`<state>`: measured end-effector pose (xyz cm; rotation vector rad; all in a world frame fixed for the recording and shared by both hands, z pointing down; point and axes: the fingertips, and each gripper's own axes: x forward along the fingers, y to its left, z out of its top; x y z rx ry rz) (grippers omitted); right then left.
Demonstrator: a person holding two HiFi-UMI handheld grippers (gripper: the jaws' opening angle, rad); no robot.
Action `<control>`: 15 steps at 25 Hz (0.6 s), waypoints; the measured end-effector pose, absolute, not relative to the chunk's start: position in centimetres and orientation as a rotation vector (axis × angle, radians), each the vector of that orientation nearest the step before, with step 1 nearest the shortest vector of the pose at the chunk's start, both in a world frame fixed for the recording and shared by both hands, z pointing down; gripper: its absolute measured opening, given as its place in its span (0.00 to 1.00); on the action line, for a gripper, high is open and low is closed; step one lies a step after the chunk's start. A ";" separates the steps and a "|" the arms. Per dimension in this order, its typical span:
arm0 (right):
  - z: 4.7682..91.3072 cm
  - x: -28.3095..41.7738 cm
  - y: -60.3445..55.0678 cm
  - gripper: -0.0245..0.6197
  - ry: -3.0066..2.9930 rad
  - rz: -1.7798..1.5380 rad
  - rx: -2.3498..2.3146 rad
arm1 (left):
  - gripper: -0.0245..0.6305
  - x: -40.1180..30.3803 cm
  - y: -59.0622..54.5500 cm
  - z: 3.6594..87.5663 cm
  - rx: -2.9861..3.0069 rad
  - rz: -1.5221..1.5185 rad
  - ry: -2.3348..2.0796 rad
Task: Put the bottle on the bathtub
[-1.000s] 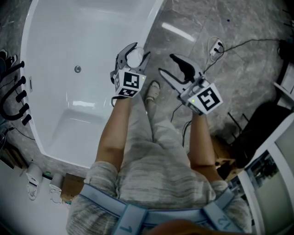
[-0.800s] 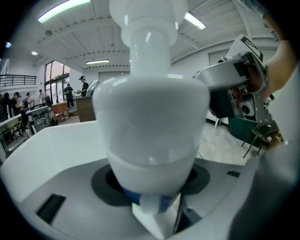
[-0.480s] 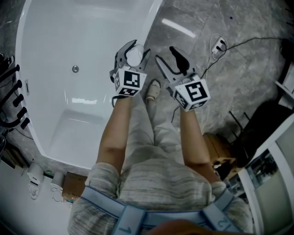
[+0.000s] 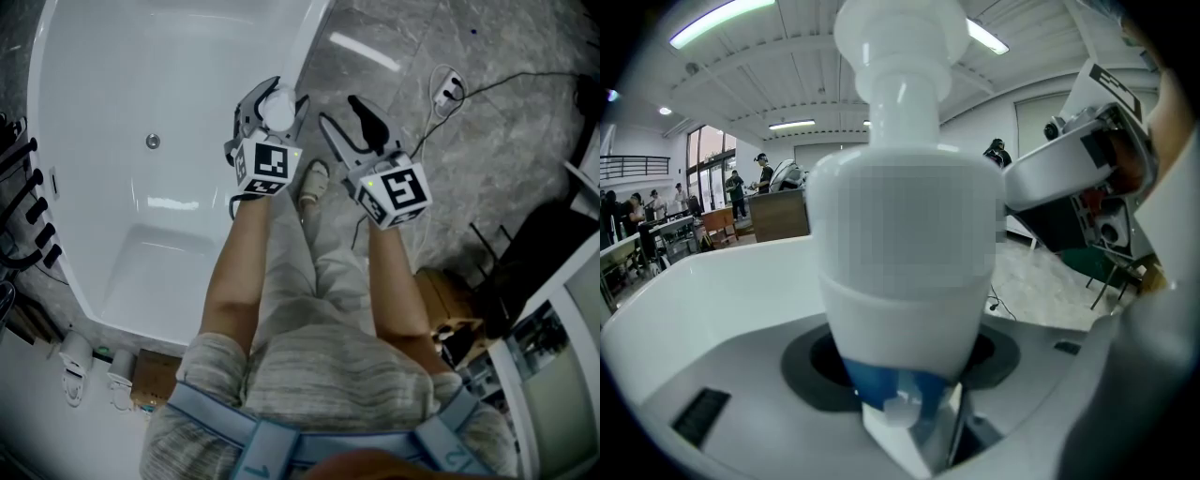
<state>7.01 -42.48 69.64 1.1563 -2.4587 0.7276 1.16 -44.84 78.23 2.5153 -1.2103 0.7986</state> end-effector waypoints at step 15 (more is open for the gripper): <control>69.9 7.1 -42.5 0.38 -2.454 0.743 1.157 | 0.41 1.4 -45.0 78.4 2.495 0.725 -1.185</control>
